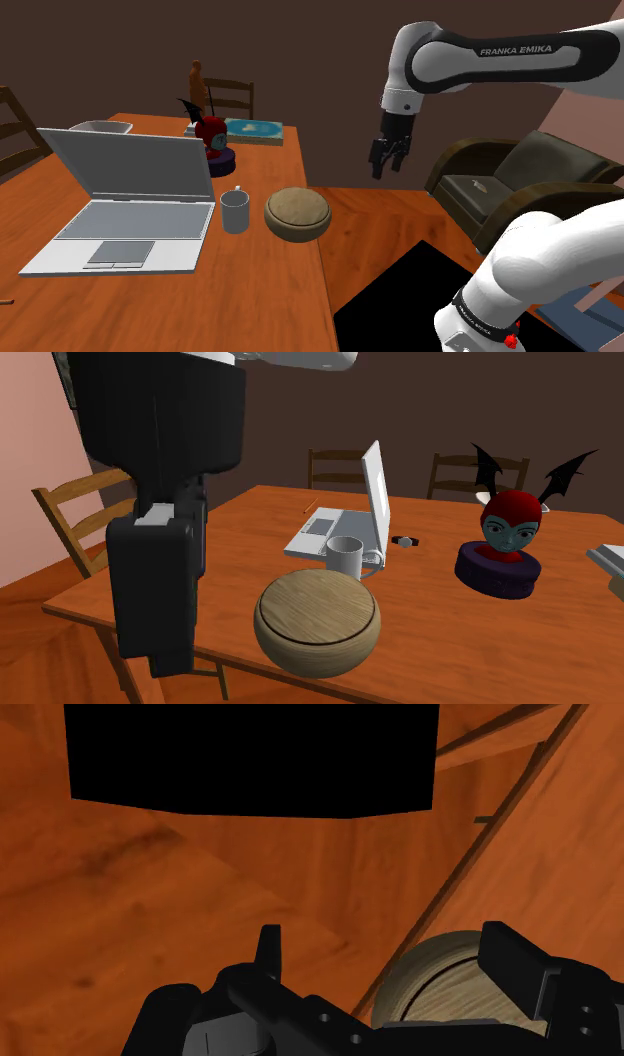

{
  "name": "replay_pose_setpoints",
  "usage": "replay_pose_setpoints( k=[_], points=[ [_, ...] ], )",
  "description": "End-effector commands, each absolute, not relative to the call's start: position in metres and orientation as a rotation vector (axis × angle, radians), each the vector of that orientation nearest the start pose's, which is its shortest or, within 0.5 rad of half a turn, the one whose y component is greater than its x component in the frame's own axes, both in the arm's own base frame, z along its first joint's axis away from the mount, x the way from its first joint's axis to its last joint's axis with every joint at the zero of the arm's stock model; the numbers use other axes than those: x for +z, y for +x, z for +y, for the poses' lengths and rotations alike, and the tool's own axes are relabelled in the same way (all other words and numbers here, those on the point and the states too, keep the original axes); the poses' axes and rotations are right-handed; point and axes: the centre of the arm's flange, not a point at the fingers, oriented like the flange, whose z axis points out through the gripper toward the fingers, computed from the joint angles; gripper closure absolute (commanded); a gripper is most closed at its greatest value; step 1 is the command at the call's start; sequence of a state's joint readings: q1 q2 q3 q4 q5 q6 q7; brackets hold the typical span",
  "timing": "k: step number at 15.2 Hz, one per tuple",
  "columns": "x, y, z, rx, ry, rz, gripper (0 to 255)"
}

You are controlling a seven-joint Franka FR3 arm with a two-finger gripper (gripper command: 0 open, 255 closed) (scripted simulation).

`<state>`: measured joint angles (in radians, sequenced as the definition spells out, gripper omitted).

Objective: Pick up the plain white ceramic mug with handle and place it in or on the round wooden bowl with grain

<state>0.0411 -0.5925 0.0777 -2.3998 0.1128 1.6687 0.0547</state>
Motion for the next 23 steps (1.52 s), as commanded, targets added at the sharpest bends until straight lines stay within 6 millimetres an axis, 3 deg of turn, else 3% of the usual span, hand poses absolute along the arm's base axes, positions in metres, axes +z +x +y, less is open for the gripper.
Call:
replay_pose_setpoints(
  k=[1, 23],
  points=[
    [0.505, 0.369, 0.076, 0.202, -3.081, -0.071, 0],
    [0.421, 0.519, 0.303, 0.004, -3.117, -0.359, 0]
  ],
)
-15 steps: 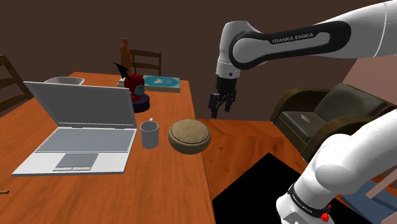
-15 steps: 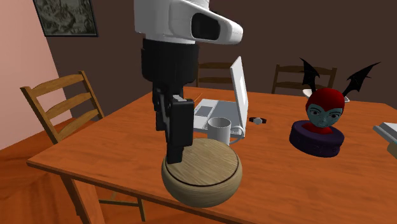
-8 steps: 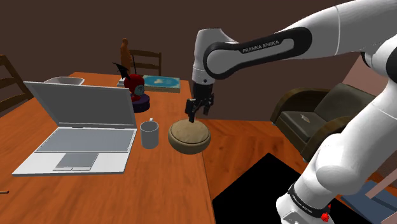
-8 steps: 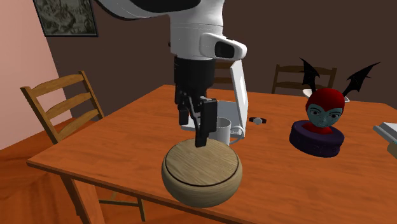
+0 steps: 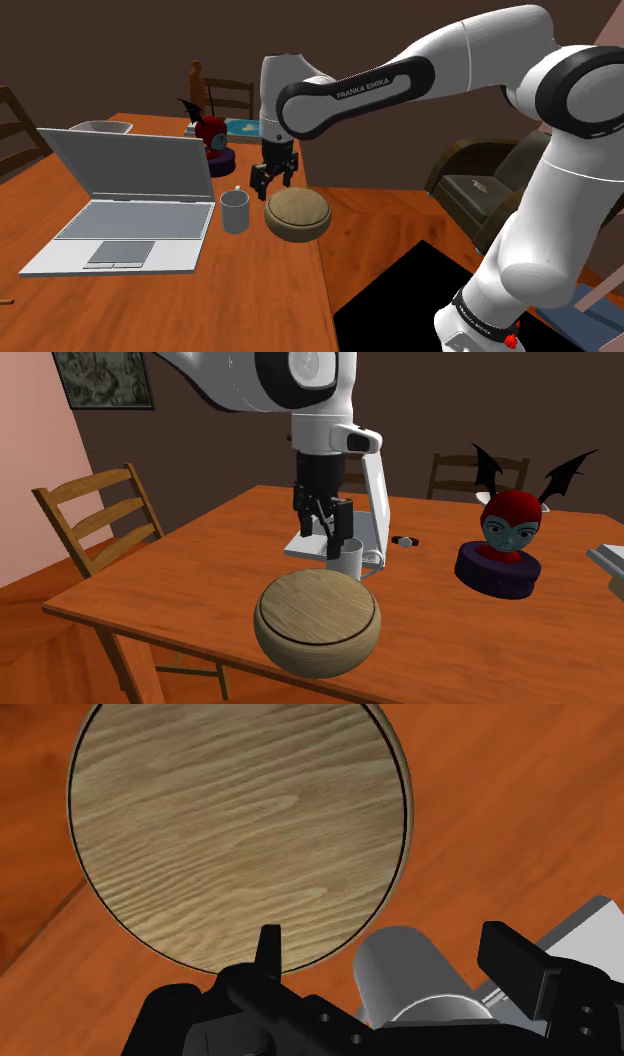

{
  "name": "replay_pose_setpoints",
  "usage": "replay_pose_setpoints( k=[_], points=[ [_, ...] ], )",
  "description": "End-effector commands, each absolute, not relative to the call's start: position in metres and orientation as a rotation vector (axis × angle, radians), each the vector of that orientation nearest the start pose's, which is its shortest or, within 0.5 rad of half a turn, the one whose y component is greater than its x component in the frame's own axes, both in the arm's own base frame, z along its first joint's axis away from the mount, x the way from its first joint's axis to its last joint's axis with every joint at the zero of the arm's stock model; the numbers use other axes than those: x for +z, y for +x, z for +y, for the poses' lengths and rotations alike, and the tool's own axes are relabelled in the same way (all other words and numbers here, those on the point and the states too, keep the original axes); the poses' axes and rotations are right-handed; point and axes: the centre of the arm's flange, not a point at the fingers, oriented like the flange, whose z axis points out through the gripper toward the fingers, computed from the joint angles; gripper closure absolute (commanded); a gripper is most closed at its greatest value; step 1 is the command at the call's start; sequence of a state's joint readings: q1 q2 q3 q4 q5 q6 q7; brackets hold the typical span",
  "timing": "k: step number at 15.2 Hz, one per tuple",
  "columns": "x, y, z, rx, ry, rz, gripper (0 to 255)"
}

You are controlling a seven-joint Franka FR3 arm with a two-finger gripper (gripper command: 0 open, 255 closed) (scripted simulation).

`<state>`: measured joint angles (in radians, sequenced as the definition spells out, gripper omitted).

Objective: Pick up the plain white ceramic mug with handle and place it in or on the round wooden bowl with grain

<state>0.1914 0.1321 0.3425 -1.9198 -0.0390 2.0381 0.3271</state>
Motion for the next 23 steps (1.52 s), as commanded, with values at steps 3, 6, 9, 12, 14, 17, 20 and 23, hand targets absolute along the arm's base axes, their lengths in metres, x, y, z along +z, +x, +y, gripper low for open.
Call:
replay_pose_setpoints(
  k=[3, 6, 9, 12, 14, 17, 20, 23],
  points=[
    [0.411, 0.537, 0.335, -0.023, -3.119, -0.399, 0],
    [0.400, 0.554, 0.368, -0.051, -3.120, -0.439, 0],
    [0.390, 0.571, 0.402, -0.079, -3.120, -0.479, 0],
    [0.378, 0.573, 0.406, -0.082, -3.120, -0.484, 0],
    [0.368, 0.574, 0.406, -0.082, -3.120, -0.484, 0],
    [0.349, 0.575, 0.406, -0.082, -3.120, -0.484, 0],
    [0.349, 0.575, 0.406, -0.082, -3.120, -0.484, 0],
    [0.349, 0.575, 0.406, -0.082, -3.120, -0.484, 0]
  ],
)
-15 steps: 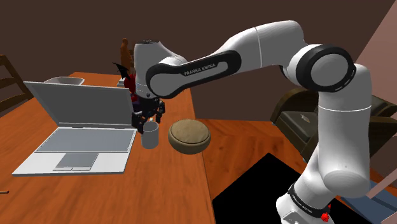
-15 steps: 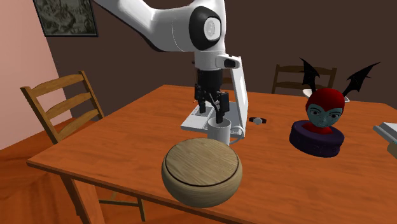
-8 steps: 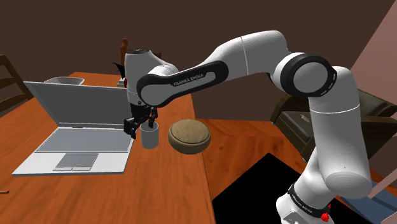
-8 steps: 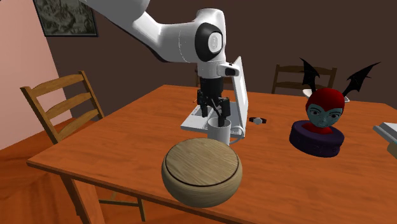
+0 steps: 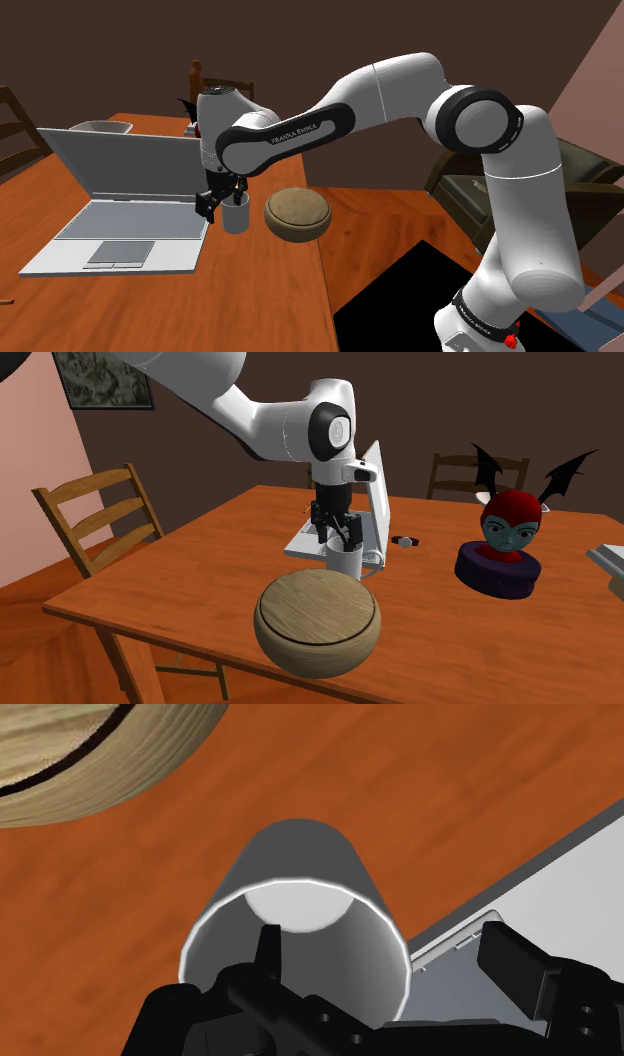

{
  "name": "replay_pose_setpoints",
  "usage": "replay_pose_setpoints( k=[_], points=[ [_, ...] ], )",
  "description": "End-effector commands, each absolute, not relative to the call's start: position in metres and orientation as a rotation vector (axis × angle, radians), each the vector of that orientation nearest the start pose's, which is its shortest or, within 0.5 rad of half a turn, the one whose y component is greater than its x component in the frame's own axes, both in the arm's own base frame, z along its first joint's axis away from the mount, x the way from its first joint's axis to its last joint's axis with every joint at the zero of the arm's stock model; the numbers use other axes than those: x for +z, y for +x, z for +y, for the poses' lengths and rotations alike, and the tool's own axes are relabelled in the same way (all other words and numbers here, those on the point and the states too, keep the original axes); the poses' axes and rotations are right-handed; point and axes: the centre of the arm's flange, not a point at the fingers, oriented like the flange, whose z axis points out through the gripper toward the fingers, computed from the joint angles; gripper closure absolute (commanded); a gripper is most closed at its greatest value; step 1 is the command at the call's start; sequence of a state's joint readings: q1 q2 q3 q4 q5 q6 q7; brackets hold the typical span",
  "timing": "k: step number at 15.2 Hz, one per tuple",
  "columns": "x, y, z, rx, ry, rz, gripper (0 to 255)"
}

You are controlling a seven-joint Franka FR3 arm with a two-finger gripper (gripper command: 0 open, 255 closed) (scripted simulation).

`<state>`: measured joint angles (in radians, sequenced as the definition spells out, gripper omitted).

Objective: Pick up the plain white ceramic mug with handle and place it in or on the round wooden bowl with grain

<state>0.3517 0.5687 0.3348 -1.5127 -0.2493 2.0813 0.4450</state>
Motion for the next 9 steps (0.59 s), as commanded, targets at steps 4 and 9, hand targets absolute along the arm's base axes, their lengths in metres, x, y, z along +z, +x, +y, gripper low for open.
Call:
replay_pose_setpoints(
  k=[4, 9],
  points=[
    [0.3490, 0.5749, 0.4059, -0.082, -3.120, -0.484, 255],
    [0.3490, 0.5749, 0.4059, -0.082, -3.120, -0.484, 255]
  ],
)
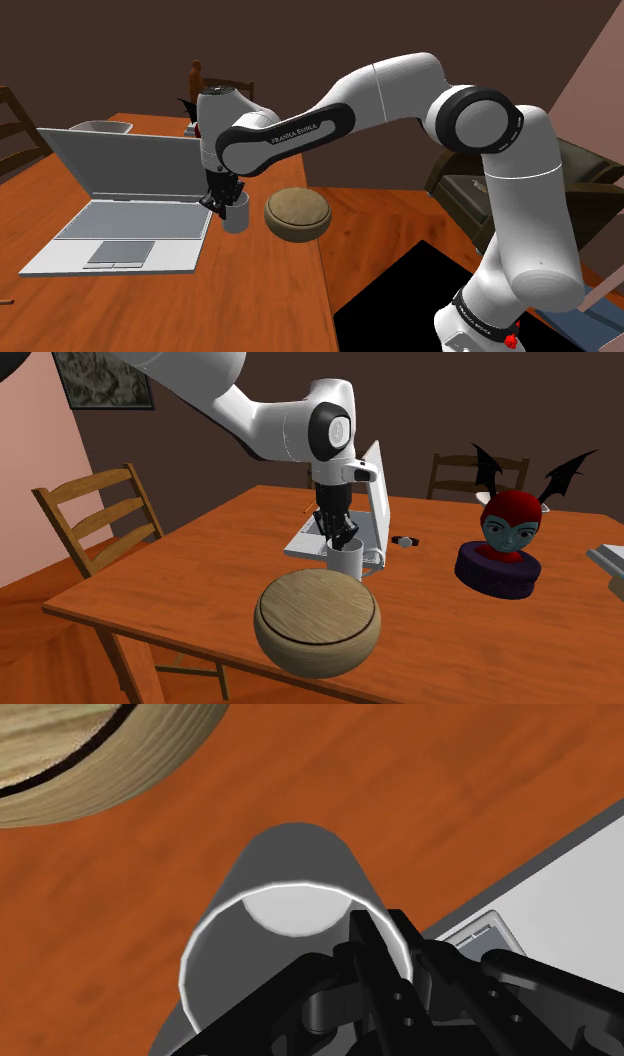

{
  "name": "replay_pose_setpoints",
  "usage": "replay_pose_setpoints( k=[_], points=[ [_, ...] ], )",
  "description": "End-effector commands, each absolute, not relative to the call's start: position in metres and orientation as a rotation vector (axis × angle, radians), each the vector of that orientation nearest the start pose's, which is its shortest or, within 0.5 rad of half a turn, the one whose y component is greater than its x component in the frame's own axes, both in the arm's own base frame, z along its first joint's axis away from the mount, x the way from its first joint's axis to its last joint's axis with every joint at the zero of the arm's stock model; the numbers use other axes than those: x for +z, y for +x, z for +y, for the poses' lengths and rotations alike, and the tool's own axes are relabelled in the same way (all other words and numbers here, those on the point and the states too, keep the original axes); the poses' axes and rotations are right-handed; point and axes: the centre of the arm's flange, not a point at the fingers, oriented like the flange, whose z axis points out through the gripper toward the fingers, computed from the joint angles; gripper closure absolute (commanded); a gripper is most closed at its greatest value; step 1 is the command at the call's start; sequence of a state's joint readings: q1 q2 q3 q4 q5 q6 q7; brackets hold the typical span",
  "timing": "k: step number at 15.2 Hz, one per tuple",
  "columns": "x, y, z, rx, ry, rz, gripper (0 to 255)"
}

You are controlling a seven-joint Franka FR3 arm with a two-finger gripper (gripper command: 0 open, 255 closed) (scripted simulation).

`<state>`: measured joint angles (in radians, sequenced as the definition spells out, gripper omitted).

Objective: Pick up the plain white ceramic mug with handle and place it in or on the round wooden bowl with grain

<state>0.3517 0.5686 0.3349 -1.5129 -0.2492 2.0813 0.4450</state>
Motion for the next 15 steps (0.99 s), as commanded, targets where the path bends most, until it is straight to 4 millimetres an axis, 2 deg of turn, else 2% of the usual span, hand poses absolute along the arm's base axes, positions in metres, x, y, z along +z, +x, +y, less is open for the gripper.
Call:
replay_pose_setpoints(
  k=[1, 3, 15],
  points=[
    [0.349, 0.575, 0.406, -0.082, -3.120, -0.484, 255],
    [0.349, 0.575, 0.406, -0.082, -3.120, -0.484, 255],
    [0.412, 0.575, 0.406, -0.082, -3.120, -0.484, 255]
  ],
)
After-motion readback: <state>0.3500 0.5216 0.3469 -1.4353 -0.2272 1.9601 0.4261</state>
